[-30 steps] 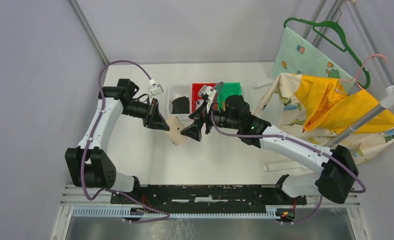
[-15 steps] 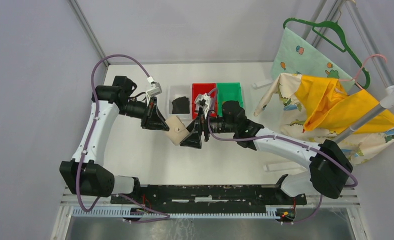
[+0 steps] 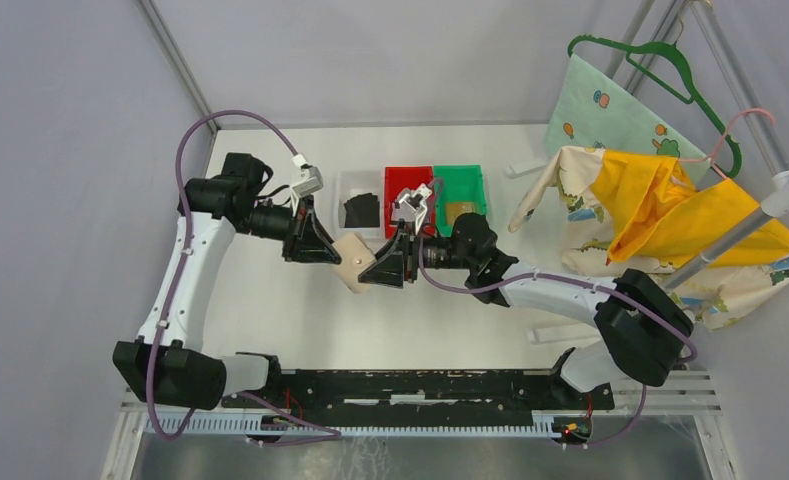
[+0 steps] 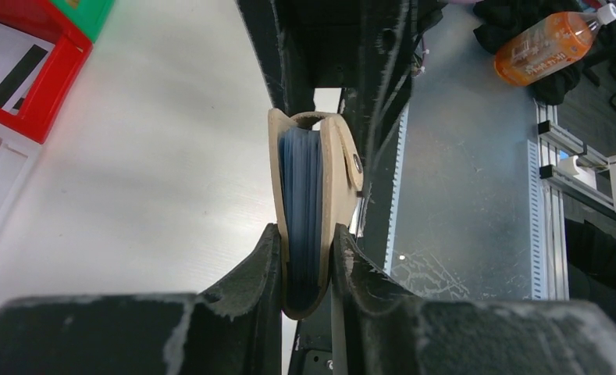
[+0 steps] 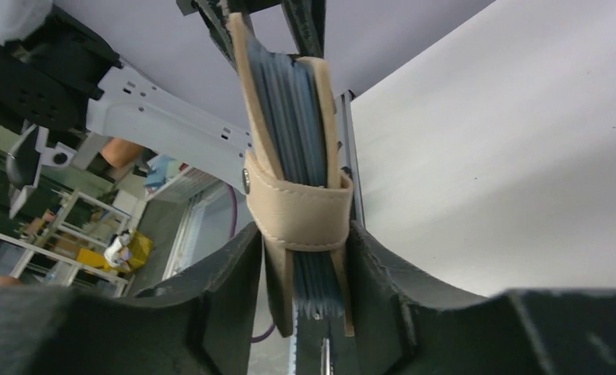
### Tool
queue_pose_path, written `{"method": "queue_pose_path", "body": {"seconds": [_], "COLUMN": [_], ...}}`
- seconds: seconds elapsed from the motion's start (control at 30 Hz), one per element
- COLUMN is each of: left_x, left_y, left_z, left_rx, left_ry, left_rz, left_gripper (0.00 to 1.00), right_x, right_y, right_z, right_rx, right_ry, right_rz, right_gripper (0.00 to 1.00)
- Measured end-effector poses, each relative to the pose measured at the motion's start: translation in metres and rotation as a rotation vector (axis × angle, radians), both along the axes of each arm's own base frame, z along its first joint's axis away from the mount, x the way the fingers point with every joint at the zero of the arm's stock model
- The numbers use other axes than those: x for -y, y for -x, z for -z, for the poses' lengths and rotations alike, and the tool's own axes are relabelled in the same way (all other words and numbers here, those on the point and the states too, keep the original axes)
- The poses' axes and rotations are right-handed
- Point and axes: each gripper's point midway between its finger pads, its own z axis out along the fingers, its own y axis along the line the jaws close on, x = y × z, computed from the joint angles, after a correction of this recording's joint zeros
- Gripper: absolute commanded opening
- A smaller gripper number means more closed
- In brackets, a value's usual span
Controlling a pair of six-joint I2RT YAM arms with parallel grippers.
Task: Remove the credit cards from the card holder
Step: Open the card holder.
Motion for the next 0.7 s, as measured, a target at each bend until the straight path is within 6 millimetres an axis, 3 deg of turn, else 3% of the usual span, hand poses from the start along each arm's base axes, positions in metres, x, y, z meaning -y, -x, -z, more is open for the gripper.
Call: {"method": "queue_pose_path", "body": {"seconds": [0.1,0.13,0.33,0.47,0.7], "left_x": [0.001,0.001,0.004,0.007,0.013], "left_y": [0.003,0.003,-0.006,-0.012,-0.013], "left_z": [-0.005,-0.007,-0.016,-0.014,-0.02], "left_rx": [0.013,0.024,0.086,0.029,-0.088], "left_ry": [0.009,0.012,0.041,0.063,0.124], "left_rz": [-0.017,-0.026,-0.066,-0.11,-0.137], "left_gripper": [0.49,0.58,0.9,0.9,0.78], "right_x": [0.002,0.002,0.001,0.002,0.01], "right_y": [0.0,0.001,0.004,0.001,-0.009], "right_z": [-0.002,-0.004,-0.005,0.006,0.016], "right_rx": [-0.022,-0.021,-0.047,-0.026,0.09], "right_ry": [-0.029,-0.042,-0.044,-0.002,0.09], "right_rz": [0.004,-0.001,-0.008,0.01,0.078], "right_gripper": [0.05,0.0,0.0,0.0,0.0]}}
